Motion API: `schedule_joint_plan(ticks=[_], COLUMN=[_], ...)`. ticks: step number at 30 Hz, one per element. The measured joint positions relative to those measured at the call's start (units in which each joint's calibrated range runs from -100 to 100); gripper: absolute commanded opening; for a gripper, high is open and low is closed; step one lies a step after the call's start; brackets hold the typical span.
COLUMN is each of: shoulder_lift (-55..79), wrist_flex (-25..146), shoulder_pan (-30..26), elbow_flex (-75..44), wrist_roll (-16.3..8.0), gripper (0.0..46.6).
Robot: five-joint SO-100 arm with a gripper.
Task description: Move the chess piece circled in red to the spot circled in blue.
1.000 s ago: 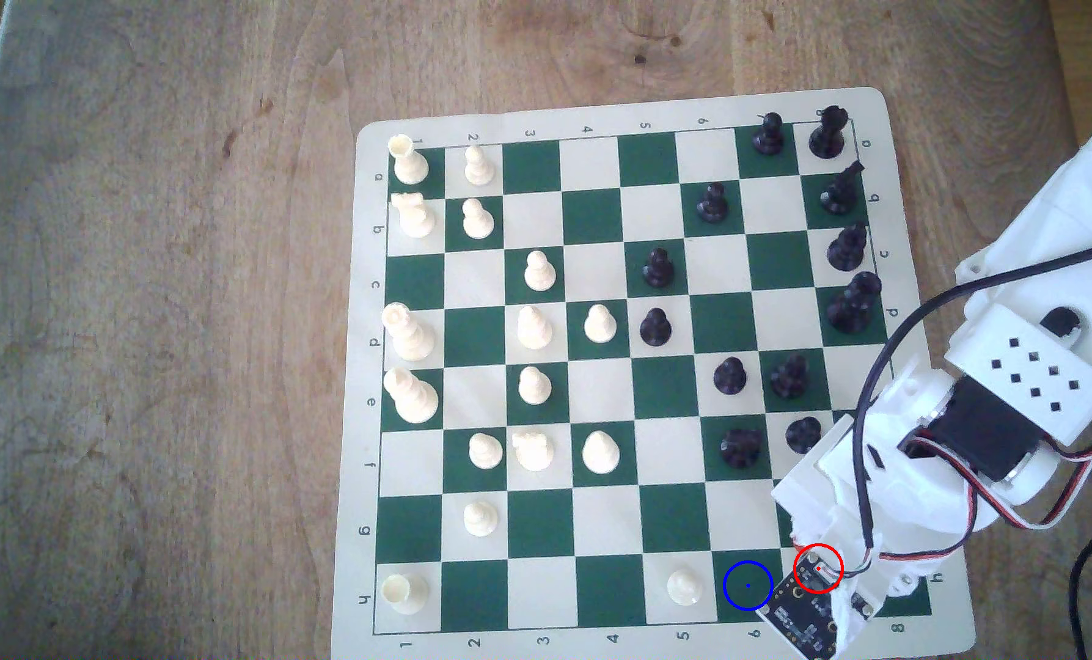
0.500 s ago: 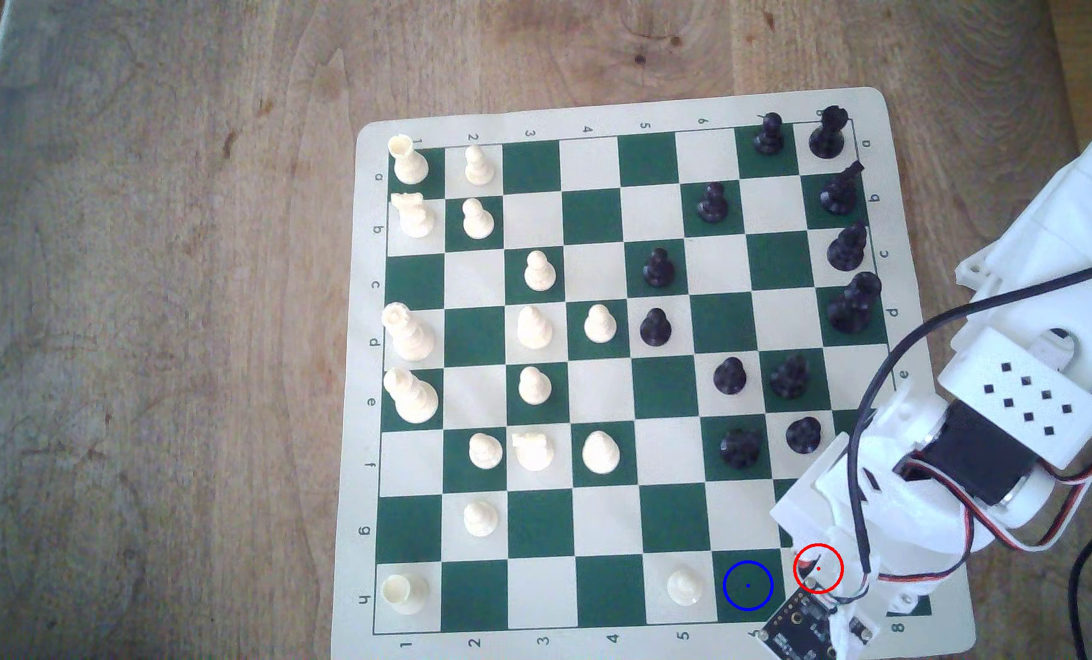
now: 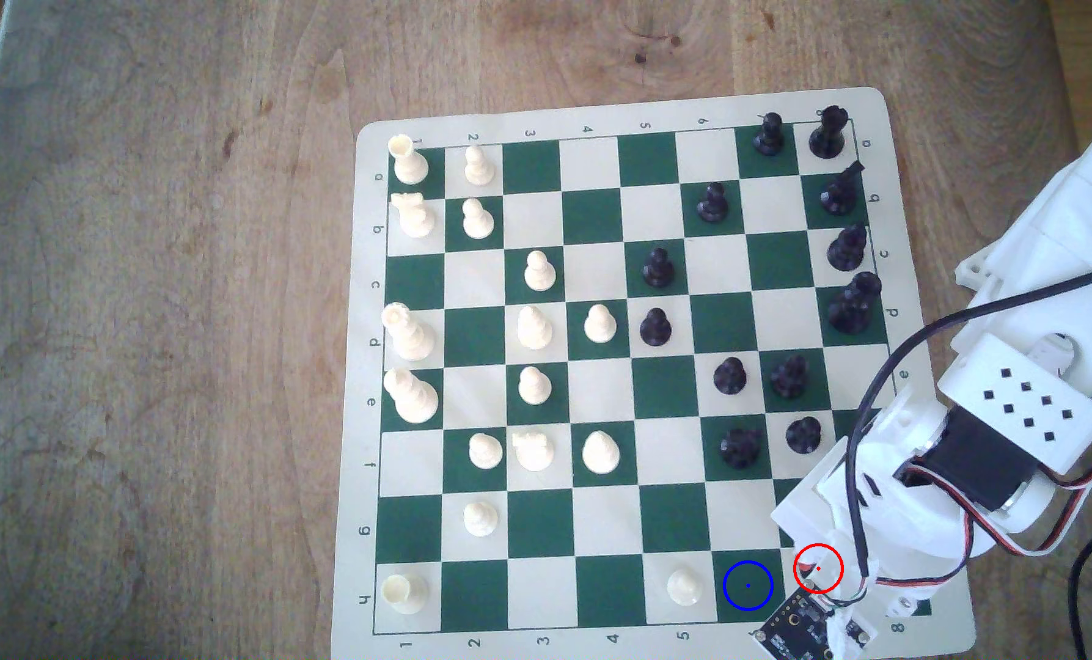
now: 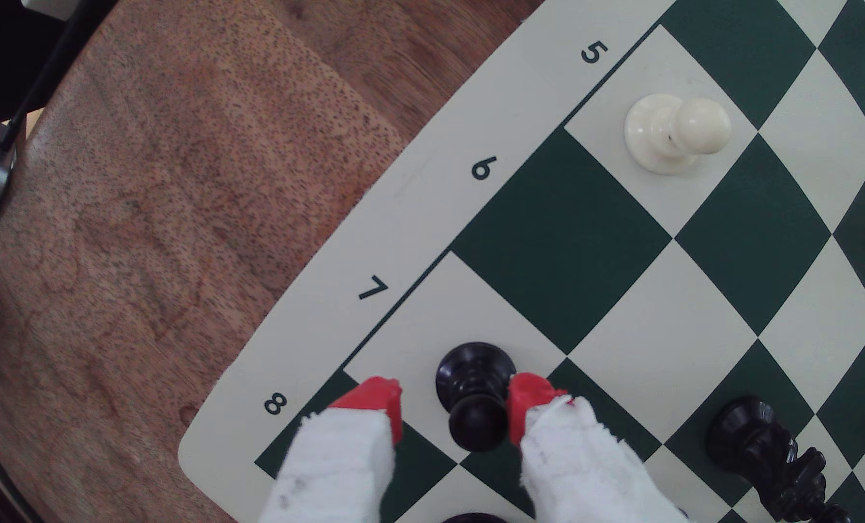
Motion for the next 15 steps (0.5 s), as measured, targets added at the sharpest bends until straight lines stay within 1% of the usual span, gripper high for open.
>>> schedule_joint_plan(ticks=[15], shoulder_lift=[0.8], wrist_flex=[0.0], shoulder_pan=[0.0], elbow_flex=[0.0], wrist_roll=[0.0], gripper=[12.3])
